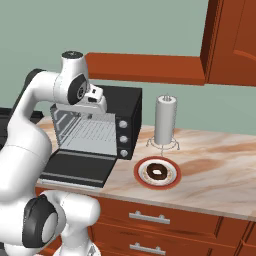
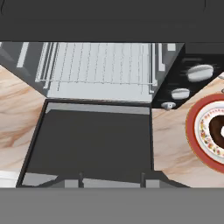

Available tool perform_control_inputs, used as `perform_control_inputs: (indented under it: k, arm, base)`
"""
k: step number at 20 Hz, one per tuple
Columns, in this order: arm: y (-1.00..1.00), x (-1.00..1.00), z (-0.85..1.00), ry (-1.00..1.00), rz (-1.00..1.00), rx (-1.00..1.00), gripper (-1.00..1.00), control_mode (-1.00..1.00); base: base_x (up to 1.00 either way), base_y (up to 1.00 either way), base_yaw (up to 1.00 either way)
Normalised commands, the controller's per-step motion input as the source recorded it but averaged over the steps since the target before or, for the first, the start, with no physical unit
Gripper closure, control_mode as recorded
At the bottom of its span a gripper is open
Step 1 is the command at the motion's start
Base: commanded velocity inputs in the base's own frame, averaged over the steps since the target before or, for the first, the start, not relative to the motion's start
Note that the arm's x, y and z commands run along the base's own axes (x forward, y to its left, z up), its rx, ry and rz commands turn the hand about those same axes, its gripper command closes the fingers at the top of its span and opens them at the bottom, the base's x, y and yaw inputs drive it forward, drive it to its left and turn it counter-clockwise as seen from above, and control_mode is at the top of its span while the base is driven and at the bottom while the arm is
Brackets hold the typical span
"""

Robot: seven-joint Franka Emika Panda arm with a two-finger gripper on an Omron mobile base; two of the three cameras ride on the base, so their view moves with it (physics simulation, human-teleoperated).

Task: Pick up the bagel from the plate, place it on the toaster oven rack, close the door, and set the timer.

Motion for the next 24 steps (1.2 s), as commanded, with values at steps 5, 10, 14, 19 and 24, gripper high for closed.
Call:
perform_control_inputs:
  k: [5, 10, 14, 19, 24]
  arm:
    - [0.17, -0.20, 0.00, -0.01, 0.00, -0.05, -1.00, -1.00]
    - [0.54, -0.17, 0.00, -0.07, 0.00, -0.14, -1.00, -1.00]
    - [0.36, -0.17, -0.16, -0.14, 0.00, -0.10, -1.00, -1.00]
    - [0.21, -0.05, -0.47, -0.09, -0.01, -0.03, -1.00, -1.00]
    - [0.33, 0.01, -0.50, -0.02, -0.05, -0.03, -1.00, -1.00]
  base:
    - [0.00, 0.00, 0.00]
    - [0.00, 0.00, 0.00]
    - [0.00, 0.00, 0.00]
    - [0.00, 0.00, 0.00]
    - [0.00, 0.00, 0.00]
